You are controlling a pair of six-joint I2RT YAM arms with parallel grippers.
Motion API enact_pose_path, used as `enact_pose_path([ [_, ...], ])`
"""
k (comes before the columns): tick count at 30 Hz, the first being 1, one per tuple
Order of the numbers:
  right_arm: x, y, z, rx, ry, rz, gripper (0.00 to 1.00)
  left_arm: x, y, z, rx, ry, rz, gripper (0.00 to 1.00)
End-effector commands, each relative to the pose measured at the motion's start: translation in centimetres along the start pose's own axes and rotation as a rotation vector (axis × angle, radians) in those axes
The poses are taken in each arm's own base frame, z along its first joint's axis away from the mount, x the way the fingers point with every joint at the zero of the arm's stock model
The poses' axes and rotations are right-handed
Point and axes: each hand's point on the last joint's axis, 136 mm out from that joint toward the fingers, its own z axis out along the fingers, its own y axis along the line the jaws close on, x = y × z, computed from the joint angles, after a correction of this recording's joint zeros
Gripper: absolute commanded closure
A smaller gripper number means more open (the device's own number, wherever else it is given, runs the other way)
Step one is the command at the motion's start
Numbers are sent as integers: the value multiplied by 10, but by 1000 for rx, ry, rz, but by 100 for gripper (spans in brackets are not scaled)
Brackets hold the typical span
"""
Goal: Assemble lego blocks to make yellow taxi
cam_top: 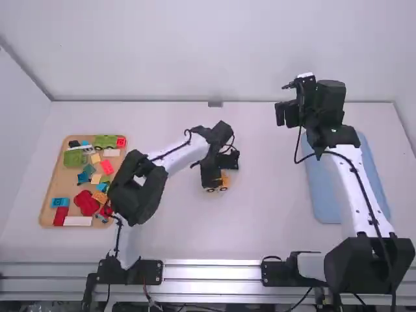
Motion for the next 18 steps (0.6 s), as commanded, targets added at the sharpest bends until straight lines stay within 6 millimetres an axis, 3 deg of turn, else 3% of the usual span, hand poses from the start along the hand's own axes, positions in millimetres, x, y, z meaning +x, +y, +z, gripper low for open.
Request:
enact_pose_path([
  [1,-14,0,-3,-1,-30,-6,2,7,25,-45,-94,-37,-102,1],
  [4,-13,0,-3,-2,-29,-6,2,19,33,-66,-124,-51,-164,1],
  [5,-12,0,-3,-3,-24,-5,2,30,39,-80,-134,-75,-219,1],
  [10,-11,0,-3,-2,-18,-5,2,76,65,-117,-216,-124,-476,1],
  [14,-11,0,-3,-4,-20,-5,2,133,85,-138,-273,-147,-753,1],
  [17,-12,0,-3,-3,-22,-5,2,186,92,-149,-295,-138,-982,1],
  [18,-12,0,-3,-3,-22,-4,2,192,93,-150,-298,-137,-1005,1],
])
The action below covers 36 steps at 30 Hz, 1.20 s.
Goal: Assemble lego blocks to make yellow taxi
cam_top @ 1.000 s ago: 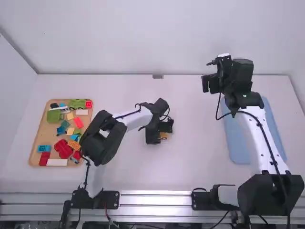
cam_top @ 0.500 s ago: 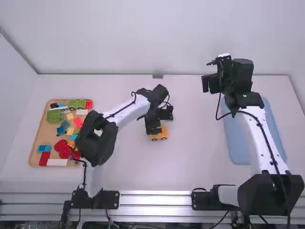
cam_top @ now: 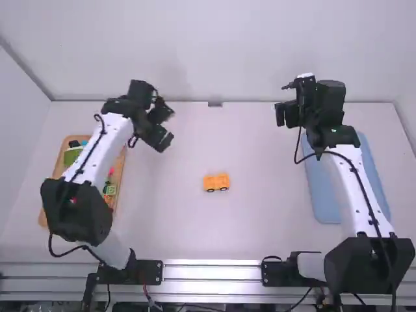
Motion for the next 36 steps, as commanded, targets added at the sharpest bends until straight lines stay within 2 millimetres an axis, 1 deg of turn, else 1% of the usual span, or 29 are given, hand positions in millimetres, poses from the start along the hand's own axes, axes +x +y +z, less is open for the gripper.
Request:
enact_pose_path([
  [1,-13,0,-3,-2,-27,-6,2,27,33,-6,-40,25,-237,1],
  [2,-13,0,-3,-2,-27,-6,2,40,53,-8,-60,33,-322,1],
  [3,-13,0,-3,-3,-27,-7,2,42,55,-8,-63,35,-333,1],
  [5,-13,0,-3,-2,-27,-6,2,71,90,-11,-102,51,-501,1],
  [9,-13,0,-3,-3,-28,-7,2,107,121,-13,-142,70,-682,1],
  [10,-13,0,-3,-2,-27,-6,2,129,136,-14,-162,81,-769,1],
  [11,-13,0,-3,-2,-27,-6,2,131,137,-15,-164,82,-774,1],
  [13,-13,0,-3,-2,-27,-6,2,159,152,-16,-186,99,-851,1],
  [15,-13,0,-3,-2,-27,-7,2,178,162,-17,-210,111,-897,1],
  [16,-13,0,-3,-2,-27,-6,2,195,170,-17,-239,125,-936,1],
  [17,-13,0,-3,-3,-28,-6,2,206,174,-16,-255,131,-963,1],
  [21,-13,0,-3,-3,-28,-6,2,234,181,-9,-239,110,-1042,1],
  [22,-13,0,-3,-2,-28,-6,2,237,181,-9,-241,111,-1047,1],
  [23,-13,0,-3,-2,-28,-7,2,245,181,-9,-242,120,-1073,1],
  [25,-15,0,-3,-1,-34,-7,2,247,179,-8,-231,123,-1082,1],
  [31,-18,-1,-3,2,-46,-6,2,219,177,-3,-131,3,-1049,1],
  [33,-17,-1,-3,1,-46,-6,2,209,173,-2,-82,-30,-1010,1],
  [34,-17,-1,-3,2,-45,-6,2,203,168,1,-54,-33,-943,1],
  [35,-17,-1,-3,2,-45,-6,2,203,163,5,-50,-5,-878,1],
  [36,-18,-1,-3,1,-46,-6,2,208,160,10,-73,55,-833,1],
])
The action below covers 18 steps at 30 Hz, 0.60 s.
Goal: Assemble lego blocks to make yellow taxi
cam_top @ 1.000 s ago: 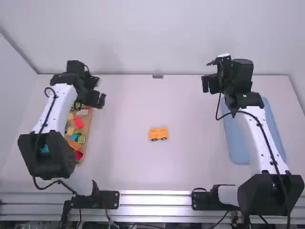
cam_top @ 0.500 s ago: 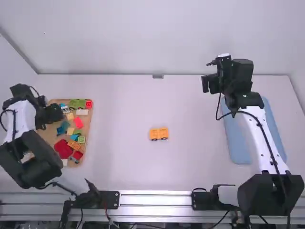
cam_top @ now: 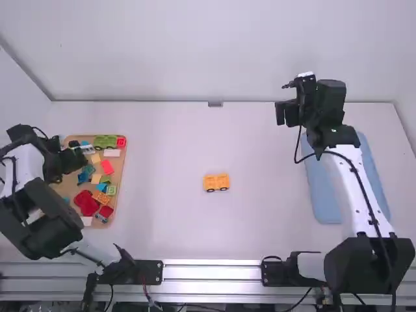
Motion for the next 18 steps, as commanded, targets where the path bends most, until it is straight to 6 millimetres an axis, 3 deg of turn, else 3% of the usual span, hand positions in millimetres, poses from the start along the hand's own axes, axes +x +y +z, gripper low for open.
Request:
enact_pose_path([
  [1,-14,0,-3,-2,-31,-3,2,5,-15,6,-9,38,149,1],
  [8,-15,0,-3,-1,-33,-3,1,14,-28,30,-124,155,355,1],
  [12,-15,0,-3,-1,-34,-3,2,15,-21,39,-176,178,359,2],
  [18,-15,0,-3,-2,-34,-3,2,18,-5,56,-163,198,308,37],
])
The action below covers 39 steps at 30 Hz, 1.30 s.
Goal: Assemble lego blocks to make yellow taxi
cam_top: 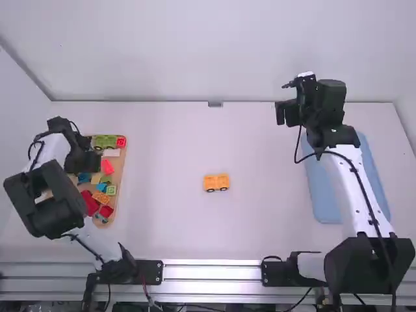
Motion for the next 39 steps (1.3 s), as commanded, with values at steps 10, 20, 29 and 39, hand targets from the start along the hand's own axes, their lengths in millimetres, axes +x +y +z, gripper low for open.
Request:
enact_pose_path([
  [10,-13,0,-3,-3,-26,-1,2,14,5,26,103,35,41,46],
  [20,-15,6,-3,-14,-32,-9,2,17,-1,45,138,63,42,57],
  [29,-18,17,-2,-34,-38,-24,1,21,-5,60,138,51,44,56],
  [39,-24,16,-2,-29,-64,-28,2,25,0,61,105,71,27,60],
])
